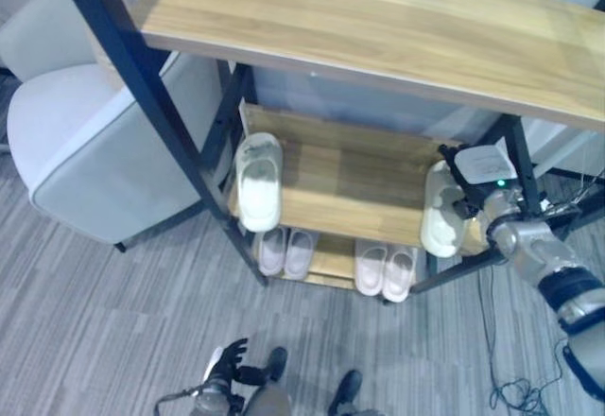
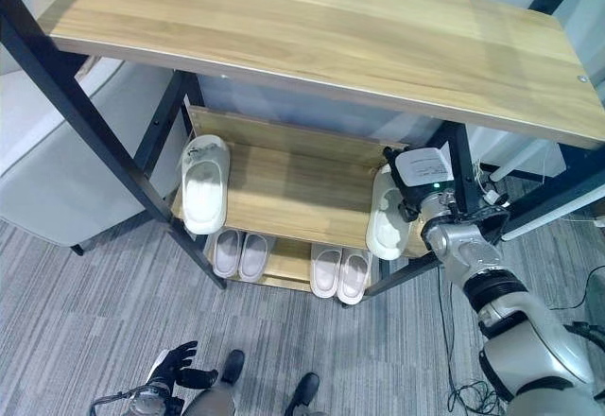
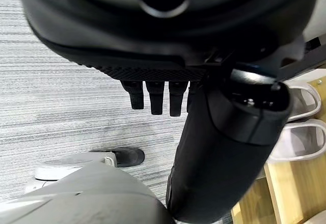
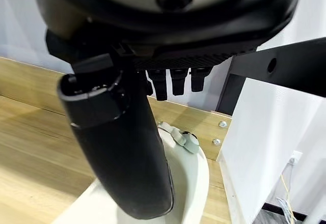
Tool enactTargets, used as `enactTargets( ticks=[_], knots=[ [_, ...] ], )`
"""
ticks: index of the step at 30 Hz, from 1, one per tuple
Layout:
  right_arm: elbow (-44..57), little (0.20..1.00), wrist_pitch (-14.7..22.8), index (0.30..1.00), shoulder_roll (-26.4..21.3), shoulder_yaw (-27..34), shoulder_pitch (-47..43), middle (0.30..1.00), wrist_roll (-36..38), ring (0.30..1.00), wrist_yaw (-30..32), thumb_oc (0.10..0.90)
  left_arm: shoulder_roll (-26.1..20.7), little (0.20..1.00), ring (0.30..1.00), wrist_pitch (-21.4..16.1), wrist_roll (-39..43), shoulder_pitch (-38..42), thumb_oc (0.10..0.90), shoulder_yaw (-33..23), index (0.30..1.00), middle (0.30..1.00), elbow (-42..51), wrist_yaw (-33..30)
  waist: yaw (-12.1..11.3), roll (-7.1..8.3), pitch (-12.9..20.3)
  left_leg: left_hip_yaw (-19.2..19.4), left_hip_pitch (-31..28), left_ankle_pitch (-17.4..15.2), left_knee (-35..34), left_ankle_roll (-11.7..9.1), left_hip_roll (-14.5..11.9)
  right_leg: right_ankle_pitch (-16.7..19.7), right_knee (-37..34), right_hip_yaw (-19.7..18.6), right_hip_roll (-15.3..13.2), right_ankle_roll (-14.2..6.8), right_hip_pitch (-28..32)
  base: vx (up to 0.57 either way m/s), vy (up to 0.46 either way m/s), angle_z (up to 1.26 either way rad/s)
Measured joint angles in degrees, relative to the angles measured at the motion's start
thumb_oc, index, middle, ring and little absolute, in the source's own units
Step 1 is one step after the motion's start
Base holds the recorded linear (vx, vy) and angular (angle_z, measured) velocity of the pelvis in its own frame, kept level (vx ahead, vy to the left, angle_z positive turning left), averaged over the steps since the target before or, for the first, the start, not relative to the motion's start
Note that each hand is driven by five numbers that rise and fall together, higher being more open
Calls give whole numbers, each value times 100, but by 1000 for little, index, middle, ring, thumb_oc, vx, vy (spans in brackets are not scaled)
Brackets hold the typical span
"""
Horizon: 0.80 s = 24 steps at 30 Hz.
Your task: Arrange the slippers neatly on the shoe rack.
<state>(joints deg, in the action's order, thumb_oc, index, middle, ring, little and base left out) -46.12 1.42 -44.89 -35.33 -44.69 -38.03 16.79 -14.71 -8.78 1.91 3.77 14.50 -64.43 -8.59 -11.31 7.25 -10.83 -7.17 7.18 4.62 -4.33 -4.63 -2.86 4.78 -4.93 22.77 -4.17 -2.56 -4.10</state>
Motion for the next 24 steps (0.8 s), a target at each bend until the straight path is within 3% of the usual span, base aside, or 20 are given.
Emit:
enactTargets(
  ticks=[1,2,14,24],
  knots=[
    [-34,615,2,615,14,-1,-30,615,0,615,0,610,-3,900,900,1,1,12,800,0,900,900,-19,-2,1,7,-7,0,2,0,0,0,0,0,0,0,0,0,-1,0,0,0],
    [-140,300,4,300,60,-1,-94,300,4,300,1,400,-5,900,900,2,2,36,800,-3,900,900,-32,-4,2,22,-15,-1,5,0,0,0,1,0,0,1,-1,0,-2,0,0,0],
    [-397,300,-19,300,509,246,-462,300,1198,300,7,400,-3,900,900,4,10,43,800,-11,900,900,-75,-110,-34,33,-20,-34,46,2,10,2,4,11,1,41,-2,16,-18,1,1,0],
    [-77,300,-23,300,1076,292,-462,300,1577,300,-10,400,3,900,900,16,12,27,800,-7,900,900,-101,-113,-17,35,-20,-16,-37,6,35,6,-1,26,1,15,6,30,62,0,0,0]
  ],
)
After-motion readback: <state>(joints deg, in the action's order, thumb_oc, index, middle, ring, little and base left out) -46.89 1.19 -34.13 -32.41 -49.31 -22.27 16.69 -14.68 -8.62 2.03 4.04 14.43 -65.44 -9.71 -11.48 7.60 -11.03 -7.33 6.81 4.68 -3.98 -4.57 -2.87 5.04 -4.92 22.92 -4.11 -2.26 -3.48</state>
